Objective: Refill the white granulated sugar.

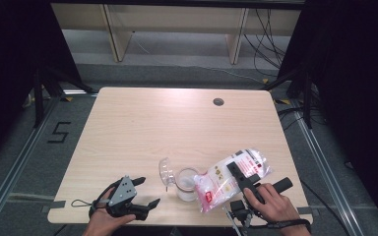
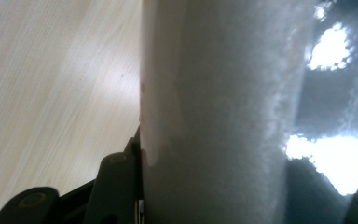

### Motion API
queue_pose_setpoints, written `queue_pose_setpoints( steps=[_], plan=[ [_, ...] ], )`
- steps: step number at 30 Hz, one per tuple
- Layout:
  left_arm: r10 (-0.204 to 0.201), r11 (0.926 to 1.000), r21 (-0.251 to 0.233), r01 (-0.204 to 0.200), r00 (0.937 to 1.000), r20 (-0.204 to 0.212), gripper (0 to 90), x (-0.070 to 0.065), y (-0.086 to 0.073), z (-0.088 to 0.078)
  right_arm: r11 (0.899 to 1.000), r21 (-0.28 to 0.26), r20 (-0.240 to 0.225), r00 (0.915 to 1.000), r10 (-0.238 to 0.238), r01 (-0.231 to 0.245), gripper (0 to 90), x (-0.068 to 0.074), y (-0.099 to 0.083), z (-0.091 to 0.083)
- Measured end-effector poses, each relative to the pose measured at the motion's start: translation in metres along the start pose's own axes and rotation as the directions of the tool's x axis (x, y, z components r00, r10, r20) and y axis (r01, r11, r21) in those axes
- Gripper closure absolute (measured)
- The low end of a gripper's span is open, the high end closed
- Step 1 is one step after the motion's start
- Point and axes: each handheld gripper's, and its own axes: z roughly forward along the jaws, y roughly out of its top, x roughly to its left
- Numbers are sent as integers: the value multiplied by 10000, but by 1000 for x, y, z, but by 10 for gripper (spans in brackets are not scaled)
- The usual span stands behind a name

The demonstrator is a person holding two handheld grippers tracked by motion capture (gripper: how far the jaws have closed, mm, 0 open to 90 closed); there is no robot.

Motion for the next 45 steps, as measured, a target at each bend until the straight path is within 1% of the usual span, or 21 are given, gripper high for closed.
queue_pose_setpoints(
  steps=[1,4,5,6,7,9,11,12,14,16,17,19,25,27,30,31,32,34,37,39,45],
  plan=[
    [269,9996,-14,-269,9996,4,160,2,1,0,10000,-55,50,10000,19,-18,566,0,0,0],
    [249,9997,-9,-249,9997,5,160,2,1,0,9999,-104,29,10000,95,-94,567,0,-1,1],
    [87,10000,-3,-87,10000,5,160,1,0,0,9999,-92,22,10000,88,-88,567,0,-1,1],
    [170,9999,-5,-170,9999,4,160,1,0,0,9999,-93,34,10000,38,-37,568,0,-1,1],
    [-102,9999,-18,102,9999,-10,160,0,0,0,9999,-126,42,10000,-26,26,567,0,-1,1],
    [-99,9999,-26,99,10000,0,160,0,0,0,9999,-158,36,10000,-1,2,568,0,-1,1],
    [264,9997,-4,-264,9997,7,160,2,1,0,9999,-105,23,9999,105,-105,569,1,-1,1],
    [4,10000,-10,-4,10000,1,160,0,0,0,9999,-101,30,9999,127,-127,569,1,-1,1],
    [-108,9999,-34,108,9999,3,160,0,0,0,9998,-125,33,9999,126,-126,569,0,-1,1],
    [277,9996,-5,-277,9996,8,160,2,1,0,9999,-126,38,9999,113,-112,569,0,-1,0],
    [-87,10000,-10,87,10000,1,160,0,0,0,9999,-116,36,9999,115,-114,570,0,-1,0],
    [241,9997,-105,-241,9997,4,160,3,1,-1,9998,-105,40,9999,153,-152,570,1,-1,0],
    [223,9997,-63,-222,9997,87,160,3,1,0,9996,-113,-22,9996,270,-270,572,1,-1,0],
    [-93,10000,-5,93,10000,-8,160,0,0,0,9996,-100,-36,9996,276,-276,572,2,-1,0],
    [211,9998,-13,-211,9998,-11,160,2,1,0,9995,-101,-40,9996,286,-287,573,1,-1,0],
    [-85,10000,-36,85,10000,-18,160,0,0,0,9998,-115,-17,9999,167,-167,574,1,-1,0],
    [39,10000,-17,-39,10000,-20,160,1,1,0,9996,-222,15,9999,-156,157,575,-2,-2,1],
    [64,10000,1,-64,10000,-11,160,1,0,0,9997,-138,8,9998,214,-214,576,0,-1,0],
    [-118,9999,-43,118,9999,8,160,0,0,0,9997,-146,9,9998,193,-193,578,0,-1,0],
    [53,10000,-5,-53,10000,-26,160,1,0,0,9997,-149,-5,9998,195,-195,579,0,-2,0],
    [-86,10000,-4,86,10000,10,160,0,0,0,9995,-310,115,9999,-35,39,581,-3,-2,0]
  ],
)
